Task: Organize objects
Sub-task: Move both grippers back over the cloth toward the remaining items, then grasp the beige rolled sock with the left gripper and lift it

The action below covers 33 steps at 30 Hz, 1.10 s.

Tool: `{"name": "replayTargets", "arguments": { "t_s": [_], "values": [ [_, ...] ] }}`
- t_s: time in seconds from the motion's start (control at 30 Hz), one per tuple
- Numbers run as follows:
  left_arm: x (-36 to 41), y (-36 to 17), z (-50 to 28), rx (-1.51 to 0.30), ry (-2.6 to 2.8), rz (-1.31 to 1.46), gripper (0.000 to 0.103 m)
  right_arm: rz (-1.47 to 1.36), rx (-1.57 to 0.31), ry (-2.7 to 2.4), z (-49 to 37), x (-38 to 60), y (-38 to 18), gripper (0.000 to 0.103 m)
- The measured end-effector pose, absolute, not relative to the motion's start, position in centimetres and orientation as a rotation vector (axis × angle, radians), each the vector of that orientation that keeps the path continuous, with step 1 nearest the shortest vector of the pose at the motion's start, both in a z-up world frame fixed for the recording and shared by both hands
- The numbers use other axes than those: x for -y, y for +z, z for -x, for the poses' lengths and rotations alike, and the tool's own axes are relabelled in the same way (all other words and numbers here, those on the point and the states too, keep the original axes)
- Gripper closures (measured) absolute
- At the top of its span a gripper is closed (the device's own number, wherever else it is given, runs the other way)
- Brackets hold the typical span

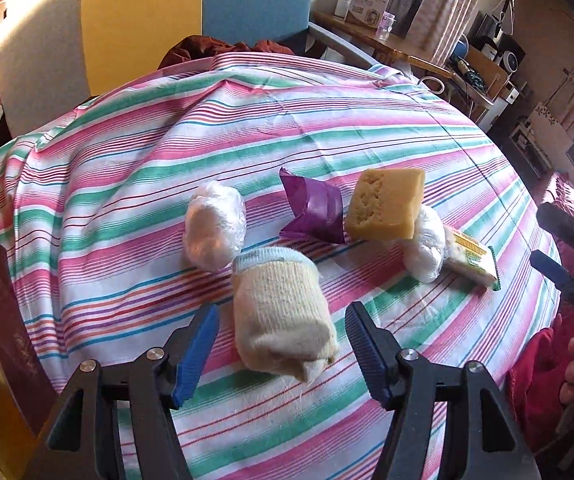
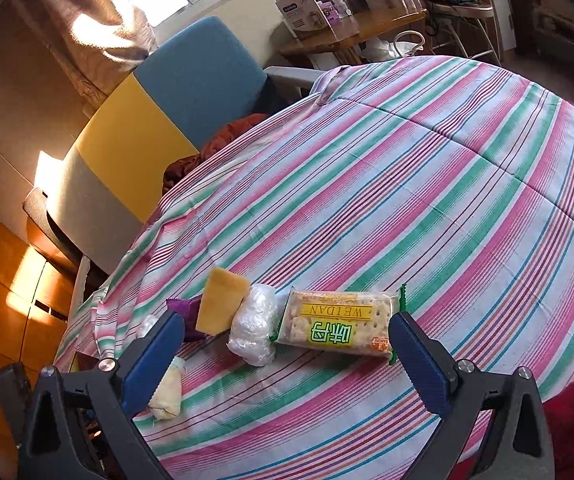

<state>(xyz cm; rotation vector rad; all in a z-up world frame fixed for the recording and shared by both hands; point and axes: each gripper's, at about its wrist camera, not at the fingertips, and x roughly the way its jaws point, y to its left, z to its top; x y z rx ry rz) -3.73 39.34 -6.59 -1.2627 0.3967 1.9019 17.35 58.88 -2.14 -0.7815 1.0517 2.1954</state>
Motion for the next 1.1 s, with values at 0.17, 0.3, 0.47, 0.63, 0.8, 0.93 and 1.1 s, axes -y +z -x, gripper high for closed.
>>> {"name": "replayTargets", "arguments": {
  "t_s": [0.17, 0.3, 0.47, 0.63, 0.8, 0.93, 1.1],
  "values": [
    [-40.9, -9.7, 4.8, -0.441, 1.913, 1.314, 0.035, 0.795, -1.043, 2.195, -17.1, -58.9, -2.2, 0.000],
    [-39.3, -9.3, 3.5, -0.401, 1.906, 1.249, 0.050, 0.814, -1.034, 2.200, -16.8, -58.9, -2.4, 0.000],
    [-36.0, -9.1, 1.1, -0.392, 1.910, 1.204, 0.050, 0.856, -0.990, 2.230, -15.9, -58.3, -2.3, 0.000],
    [-32.5, -9.1, -1.7, -0.381, 1.896, 1.111, 0.050, 0.927, -0.923, 2.264, -14.7, -57.4, -2.5, 0.000],
    [-31.7, -9.3, -1.5, -0.335, 1.898, 1.097, 0.050, 1.046, -0.767, 2.317, -12.7, -55.2, -2.9, 0.000],
    [-31.5, -9.5, -2.0, -0.358, 1.906, 1.069, 0.050, 1.165, -0.659, 2.366, -11.2, -53.3, -3.7, 0.000],
    [-31.5, -9.7, -1.6, -0.315, 1.884, 1.077, 0.050, 1.349, -0.451, 2.427, -9.2, -51.6, -4.2, 0.000]
  ]
}}
